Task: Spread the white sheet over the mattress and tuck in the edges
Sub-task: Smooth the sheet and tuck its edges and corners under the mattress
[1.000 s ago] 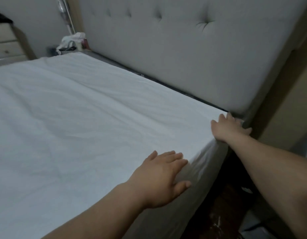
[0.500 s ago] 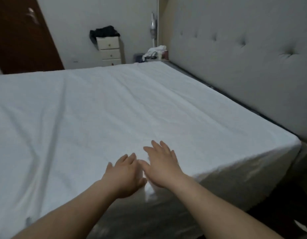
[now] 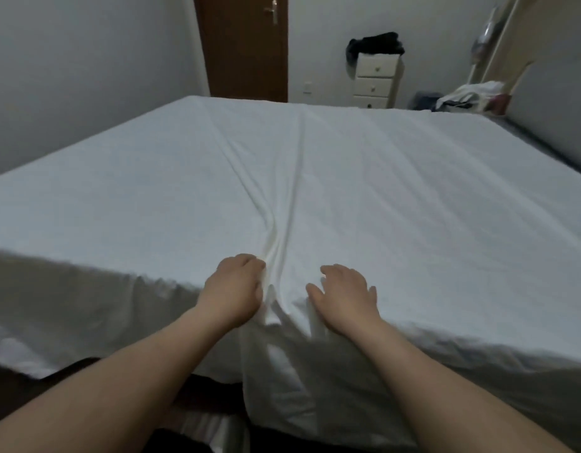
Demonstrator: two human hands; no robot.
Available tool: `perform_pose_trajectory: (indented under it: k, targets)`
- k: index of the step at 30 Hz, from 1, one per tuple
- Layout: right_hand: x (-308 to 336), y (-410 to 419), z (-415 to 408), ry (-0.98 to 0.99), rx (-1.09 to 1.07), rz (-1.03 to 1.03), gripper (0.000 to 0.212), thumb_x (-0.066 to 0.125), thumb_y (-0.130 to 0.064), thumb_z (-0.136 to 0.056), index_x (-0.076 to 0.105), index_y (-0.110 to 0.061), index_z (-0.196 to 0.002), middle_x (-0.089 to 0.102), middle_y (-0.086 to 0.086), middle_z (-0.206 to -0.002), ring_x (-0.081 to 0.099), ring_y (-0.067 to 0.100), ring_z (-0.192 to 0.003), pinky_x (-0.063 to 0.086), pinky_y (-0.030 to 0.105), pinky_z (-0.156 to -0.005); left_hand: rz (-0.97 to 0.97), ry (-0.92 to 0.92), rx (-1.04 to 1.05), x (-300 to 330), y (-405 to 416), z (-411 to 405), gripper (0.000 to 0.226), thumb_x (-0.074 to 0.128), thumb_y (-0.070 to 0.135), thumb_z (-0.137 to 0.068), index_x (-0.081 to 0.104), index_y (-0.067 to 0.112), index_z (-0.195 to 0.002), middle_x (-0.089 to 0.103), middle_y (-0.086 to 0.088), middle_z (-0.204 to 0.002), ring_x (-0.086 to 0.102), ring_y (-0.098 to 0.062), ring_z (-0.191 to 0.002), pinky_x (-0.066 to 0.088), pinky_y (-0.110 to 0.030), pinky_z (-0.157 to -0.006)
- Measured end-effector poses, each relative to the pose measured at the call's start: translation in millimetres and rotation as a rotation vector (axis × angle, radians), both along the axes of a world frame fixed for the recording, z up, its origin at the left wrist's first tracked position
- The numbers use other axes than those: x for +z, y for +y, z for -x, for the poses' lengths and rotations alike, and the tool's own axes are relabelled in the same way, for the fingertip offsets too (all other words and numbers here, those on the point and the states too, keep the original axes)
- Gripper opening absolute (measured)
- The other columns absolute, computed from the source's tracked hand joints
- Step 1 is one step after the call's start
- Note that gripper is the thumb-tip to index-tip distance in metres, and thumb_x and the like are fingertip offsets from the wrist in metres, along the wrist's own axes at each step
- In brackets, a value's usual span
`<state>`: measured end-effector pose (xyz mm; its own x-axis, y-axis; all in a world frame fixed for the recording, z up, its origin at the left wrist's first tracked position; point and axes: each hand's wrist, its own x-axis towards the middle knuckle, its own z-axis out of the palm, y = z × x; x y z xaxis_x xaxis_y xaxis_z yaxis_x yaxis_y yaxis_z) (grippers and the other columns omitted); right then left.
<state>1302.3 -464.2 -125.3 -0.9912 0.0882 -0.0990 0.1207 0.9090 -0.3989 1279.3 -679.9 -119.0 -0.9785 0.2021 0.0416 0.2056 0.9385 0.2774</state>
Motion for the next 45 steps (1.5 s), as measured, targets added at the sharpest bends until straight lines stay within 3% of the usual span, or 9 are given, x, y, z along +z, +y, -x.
perform_pose_trajectory:
  k: [3,7,10,18,26,30,34,38,45]
  targets:
    - [-8,-33,-7,0.174,0.148,0.040,0.049,0.045,-0.043,-0.099,0.053,-0.024,-0.143,0.052,-0.004,-0.148,0.042,0.024,-0.140,0.034,0.048,-0.114,0.002,-0.022,0.124,-14,-28,-1,0.030,0.044,0.022,-0.101,0.061,0.021,-0.125,0.060,-0.002,-0.127,0.056,-0.033,-0.117,0.051,-0.046,-0.094]
    - [-19,-64,-8,0.323,0.186,0.159,0.042,0.050,-0.031,-0.089,0.069,-0.013,-0.122,0.065,0.007,-0.129,0.057,0.032,-0.124,0.044,0.047,-0.106,0.109,-0.060,0.204,-12,-58,-5,0.017,0.043,0.024,-0.100,0.058,0.019,-0.095,0.060,-0.005,-0.101,0.059,-0.031,-0.096,0.051,-0.044,-0.080]
    - [-8,-84,7,0.366,0.213,0.273,0.039,0.054,-0.022,-0.092,0.067,-0.011,-0.128,0.064,0.007,-0.134,0.054,0.029,-0.129,0.037,0.039,-0.114,0.146,-0.077,0.226,-5,-71,-5,0.019,0.042,0.028,-0.102,0.051,0.024,-0.086,0.058,-0.004,-0.100,0.056,-0.029,-0.091,0.050,-0.042,-0.078]
    - [1,-134,39,0.347,0.249,0.370,0.038,0.053,-0.017,-0.097,0.062,-0.017,-0.134,0.060,-0.003,-0.138,0.046,0.019,-0.134,0.035,0.029,-0.114,0.233,-0.103,0.325,-12,-99,21,0.032,0.044,0.044,-0.100,0.060,0.016,-0.103,0.057,-0.005,-0.111,0.054,-0.029,-0.105,0.052,-0.045,-0.088]
    - [-1,-204,87,0.239,0.294,0.406,0.039,0.050,-0.020,-0.099,0.060,-0.022,-0.137,0.055,-0.007,-0.142,0.046,0.016,-0.133,0.040,0.030,-0.107,-0.206,-0.012,0.898,-33,-151,52,0.078,0.060,0.062,-0.090,0.040,0.004,-0.138,0.037,-0.015,-0.144,0.034,-0.037,-0.134,0.040,-0.048,-0.105]
    - [-9,-246,102,0.182,0.344,0.382,0.039,0.048,-0.021,-0.099,0.059,-0.023,-0.137,0.055,-0.007,-0.143,0.046,0.017,-0.134,0.040,0.032,-0.109,-0.399,-0.106,1.140,-46,-203,75,0.089,0.056,0.068,-0.091,0.035,-0.002,-0.142,0.047,-0.021,-0.147,0.047,-0.043,-0.134,0.043,-0.048,-0.103]
    - [-10,-277,102,0.172,0.373,0.357,0.038,0.051,-0.021,-0.097,0.062,-0.022,-0.134,0.059,-0.005,-0.139,0.052,0.018,-0.128,0.040,0.033,-0.110,-0.322,-0.248,1.028,-60,-229,80,0.074,0.032,0.066,-0.099,0.068,0.003,-0.114,0.072,-0.017,-0.113,0.067,-0.037,-0.102,0.050,-0.038,-0.079]
    - [-6,-298,96,0.149,0.369,0.376,0.039,0.050,-0.020,-0.098,0.062,-0.022,-0.134,0.058,-0.004,-0.140,0.051,0.017,-0.130,0.039,0.034,-0.112,-0.052,-0.259,0.797,-52,-236,79,0.030,0.034,0.022,-0.106,0.058,0.009,-0.120,0.054,-0.009,-0.087,0.049,-0.032,-0.082,0.027,-0.032,-0.052]
    - [-1,-278,77,0.187,0.443,0.263,0.038,0.051,-0.024,-0.098,0.060,-0.022,-0.135,0.056,-0.006,-0.139,0.043,0.019,-0.135,0.036,0.032,-0.110,-0.025,-0.098,0.760,-14,-270,68,0.036,0.031,0.012,-0.107,0.058,-0.002,-0.127,0.060,-0.026,-0.129,0.057,-0.043,-0.121,0.046,-0.042,-0.090]
